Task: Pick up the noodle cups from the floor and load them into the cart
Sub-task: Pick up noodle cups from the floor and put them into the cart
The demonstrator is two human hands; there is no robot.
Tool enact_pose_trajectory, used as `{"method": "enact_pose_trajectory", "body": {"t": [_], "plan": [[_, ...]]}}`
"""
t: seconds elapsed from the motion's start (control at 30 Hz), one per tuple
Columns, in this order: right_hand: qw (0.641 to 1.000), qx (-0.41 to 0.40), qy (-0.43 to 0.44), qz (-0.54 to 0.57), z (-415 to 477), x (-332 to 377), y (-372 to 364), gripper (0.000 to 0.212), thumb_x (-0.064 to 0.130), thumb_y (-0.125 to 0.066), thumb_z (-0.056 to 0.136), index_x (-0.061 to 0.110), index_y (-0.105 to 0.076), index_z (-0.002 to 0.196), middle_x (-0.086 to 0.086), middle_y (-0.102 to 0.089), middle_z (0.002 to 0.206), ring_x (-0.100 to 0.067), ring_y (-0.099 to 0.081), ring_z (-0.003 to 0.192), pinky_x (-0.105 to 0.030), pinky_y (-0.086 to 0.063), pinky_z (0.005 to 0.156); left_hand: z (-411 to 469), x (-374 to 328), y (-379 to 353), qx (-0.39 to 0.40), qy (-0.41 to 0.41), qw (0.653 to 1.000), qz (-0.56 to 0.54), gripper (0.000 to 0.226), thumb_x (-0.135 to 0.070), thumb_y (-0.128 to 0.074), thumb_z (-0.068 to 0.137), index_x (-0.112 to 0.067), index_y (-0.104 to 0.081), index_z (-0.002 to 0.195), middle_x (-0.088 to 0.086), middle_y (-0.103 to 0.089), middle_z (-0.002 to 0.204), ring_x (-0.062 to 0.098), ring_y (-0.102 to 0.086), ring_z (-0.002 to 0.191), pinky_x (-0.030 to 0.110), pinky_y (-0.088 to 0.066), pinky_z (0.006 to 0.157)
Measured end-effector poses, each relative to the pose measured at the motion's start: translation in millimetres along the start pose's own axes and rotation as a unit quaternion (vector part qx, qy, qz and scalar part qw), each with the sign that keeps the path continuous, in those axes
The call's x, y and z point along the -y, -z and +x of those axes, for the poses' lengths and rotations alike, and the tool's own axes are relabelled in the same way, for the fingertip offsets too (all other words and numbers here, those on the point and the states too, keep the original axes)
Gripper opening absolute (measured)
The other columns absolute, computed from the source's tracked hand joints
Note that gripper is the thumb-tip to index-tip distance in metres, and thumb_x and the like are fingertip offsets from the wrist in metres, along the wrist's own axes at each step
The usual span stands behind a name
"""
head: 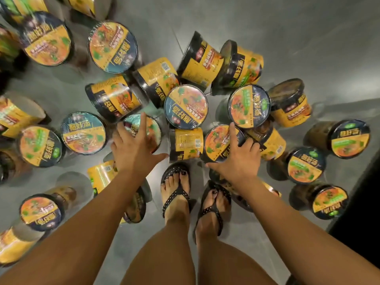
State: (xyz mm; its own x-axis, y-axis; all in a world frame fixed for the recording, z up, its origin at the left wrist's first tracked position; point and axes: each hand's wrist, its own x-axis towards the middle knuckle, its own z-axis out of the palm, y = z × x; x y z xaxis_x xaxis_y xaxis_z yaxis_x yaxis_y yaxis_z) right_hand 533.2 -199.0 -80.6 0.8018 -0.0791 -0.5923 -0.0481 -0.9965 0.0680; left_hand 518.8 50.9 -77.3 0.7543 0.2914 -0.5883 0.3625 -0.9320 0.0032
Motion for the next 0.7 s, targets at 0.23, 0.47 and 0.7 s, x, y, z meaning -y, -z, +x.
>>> {"method": "enact_pose_trajectory", "body": {"t": [0.23,0.47,0.7], "plan": [[0.998,0.040,-0.041,-0.010,-1.6,17.0,-5.2,0.138,0.094,-0.055,0.049,0.037,0.020,0.149,-0.026,-0.038,0.131,-0.038,-0.044,0.108,-0.047,-0.040,0.085,24.4,2.2,3.1,0.045,-0.022,0.998,0.032,0.137,-0.072,-0.080,0.050,-0.045,0.011,0.149,0.024,-0.003,0.156,0.052,-0.014,0.138,0.067,-0.033,0.102],[0.998,0.038,-0.045,0.038,8.9,24.9,-0.3,0.131,0.090,-0.057,0.055,0.040,0.021,0.148,-0.023,-0.037,0.123,-0.036,-0.040,0.106,-0.046,-0.037,0.088,10.8,15.7,-6.0,0.050,-0.001,0.999,0.019,0.138,-0.054,-0.088,0.053,-0.038,0.007,0.152,0.028,-0.001,0.154,0.051,-0.018,0.136,0.062,-0.035,0.104],[0.992,0.000,0.035,0.123,-9.5,1.7,40.9,0.124,0.069,-0.072,0.052,0.038,-0.008,0.154,-0.020,-0.039,0.112,-0.036,-0.041,0.099,-0.042,-0.039,0.085,-19.4,12.5,34.5,0.033,0.002,0.998,-0.047,0.134,-0.055,-0.083,0.058,-0.033,0.009,0.152,0.027,-0.013,0.150,0.049,-0.024,0.130,0.059,-0.043,0.095]]}}
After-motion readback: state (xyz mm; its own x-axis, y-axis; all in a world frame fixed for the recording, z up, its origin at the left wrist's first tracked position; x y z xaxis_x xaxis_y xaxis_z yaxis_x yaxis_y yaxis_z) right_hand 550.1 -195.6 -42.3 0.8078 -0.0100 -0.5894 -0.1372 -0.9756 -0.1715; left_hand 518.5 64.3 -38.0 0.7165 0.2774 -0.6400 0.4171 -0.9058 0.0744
